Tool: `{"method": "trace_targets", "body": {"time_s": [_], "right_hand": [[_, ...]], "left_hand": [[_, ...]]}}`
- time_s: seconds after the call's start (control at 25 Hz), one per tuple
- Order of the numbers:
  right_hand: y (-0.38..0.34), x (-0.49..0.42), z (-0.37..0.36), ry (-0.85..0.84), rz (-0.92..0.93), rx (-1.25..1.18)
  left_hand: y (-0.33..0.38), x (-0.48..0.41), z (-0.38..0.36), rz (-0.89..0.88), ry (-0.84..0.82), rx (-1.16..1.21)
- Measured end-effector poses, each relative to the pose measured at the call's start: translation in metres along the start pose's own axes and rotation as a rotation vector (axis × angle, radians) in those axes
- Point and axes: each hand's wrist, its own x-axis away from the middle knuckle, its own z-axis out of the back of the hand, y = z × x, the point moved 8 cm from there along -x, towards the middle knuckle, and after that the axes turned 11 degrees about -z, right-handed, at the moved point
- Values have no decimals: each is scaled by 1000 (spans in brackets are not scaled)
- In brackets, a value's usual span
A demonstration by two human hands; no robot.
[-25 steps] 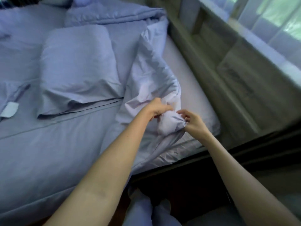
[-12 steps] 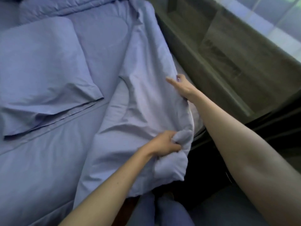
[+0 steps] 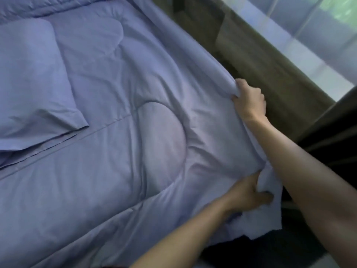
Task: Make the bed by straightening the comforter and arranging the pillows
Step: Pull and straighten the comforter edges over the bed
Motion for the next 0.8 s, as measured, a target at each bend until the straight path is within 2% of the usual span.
{"method": "trace_targets", "body": {"time_s": [0.16, 0.32, 0.36, 0.44, 0.52, 0.6, 0.68, 0.8], "right_hand": [[8, -12, -2, 58, 115, 48], [32, 4, -34, -61, 135, 19], [30, 13, -42, -67, 200, 13], [24, 35, -73, -160, 349, 220], [31, 52, -104, -368, 280, 456], [31, 67, -117, -509, 161, 575], [-2, 75, -112, -517, 152, 513], [-89, 107, -90, -470, 218, 113]], "left_hand": [[-3, -29, -21, -51, -122, -121], [-58, -11, -4, 112, -235, -302], [-69, 0, 13, 111, -221, -383], [-86, 21, 59, 99, -82, -512], [-92, 49, 117, 143, 144, -643], [-82, 80, 168, 147, 311, -792], [-70, 110, 207, 151, 437, -879], [-57, 177, 252, 235, 748, -746]]}}
